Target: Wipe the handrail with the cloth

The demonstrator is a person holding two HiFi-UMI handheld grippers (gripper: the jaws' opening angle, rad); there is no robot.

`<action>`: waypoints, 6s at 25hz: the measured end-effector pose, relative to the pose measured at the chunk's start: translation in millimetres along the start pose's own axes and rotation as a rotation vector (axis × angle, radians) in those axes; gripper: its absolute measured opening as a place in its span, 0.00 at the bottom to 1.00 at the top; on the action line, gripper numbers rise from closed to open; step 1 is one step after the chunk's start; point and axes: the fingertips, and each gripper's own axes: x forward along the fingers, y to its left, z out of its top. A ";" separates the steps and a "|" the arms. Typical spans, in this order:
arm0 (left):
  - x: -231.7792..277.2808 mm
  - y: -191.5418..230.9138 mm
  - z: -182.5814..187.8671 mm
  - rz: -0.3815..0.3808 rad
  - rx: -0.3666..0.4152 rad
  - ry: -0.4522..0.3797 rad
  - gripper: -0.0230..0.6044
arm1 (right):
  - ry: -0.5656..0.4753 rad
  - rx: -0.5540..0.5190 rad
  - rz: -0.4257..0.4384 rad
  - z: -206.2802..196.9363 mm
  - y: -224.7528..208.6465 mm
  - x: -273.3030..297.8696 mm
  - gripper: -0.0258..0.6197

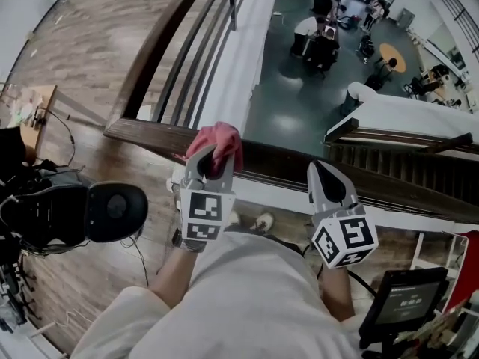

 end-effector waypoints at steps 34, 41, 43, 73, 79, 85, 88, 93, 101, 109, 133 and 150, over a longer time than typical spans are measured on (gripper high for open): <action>10.8 -6.8 -3.1 -0.044 0.037 -0.048 0.16 | 0.010 0.056 -0.280 -26.8 -91.9 -73.5 0.04; 19.8 -32.1 0.1 -0.016 0.024 -0.047 0.16 | -0.006 0.043 -0.284 -28.3 -136.4 -80.0 0.04; 24.3 -39.7 -1.2 -0.014 0.025 -0.043 0.16 | -0.012 0.047 -0.285 -31.6 -144.8 -79.1 0.04; 49.8 -165.4 24.1 -0.003 0.052 -0.063 0.16 | 0.013 0.042 -0.332 -72.1 -271.8 -159.2 0.04; 52.7 -185.8 31.7 0.034 0.031 -0.054 0.16 | 0.001 0.010 -0.336 -70.7 -283.3 -167.6 0.04; 58.8 -208.2 41.5 0.018 0.037 -0.042 0.16 | 0.038 0.021 -0.271 -76.0 -282.4 -161.0 0.04; 63.2 -227.3 45.9 -0.009 0.073 -0.048 0.16 | 0.043 0.027 -0.260 -80.1 -279.6 -159.0 0.04; 72.4 -259.4 57.9 -0.034 0.095 -0.062 0.15 | 0.051 0.029 -0.255 -81.2 -287.6 -162.5 0.04; 80.5 -289.9 75.7 -0.052 0.092 -0.056 0.15 | 0.056 0.029 -0.208 -74.2 -291.8 -163.7 0.04; 94.9 -339.3 78.6 -0.125 0.106 -0.034 0.15 | 0.062 0.057 -0.193 -76.8 -290.9 -167.0 0.04; 118.8 -443.0 80.8 -0.326 0.220 -0.044 0.16 | 0.130 -0.131 -0.184 -97.3 -281.2 -149.7 0.04; 103.5 -370.0 61.5 -0.355 0.199 -0.008 0.16 | 0.114 -0.075 -0.315 -98.3 -290.9 -153.0 0.04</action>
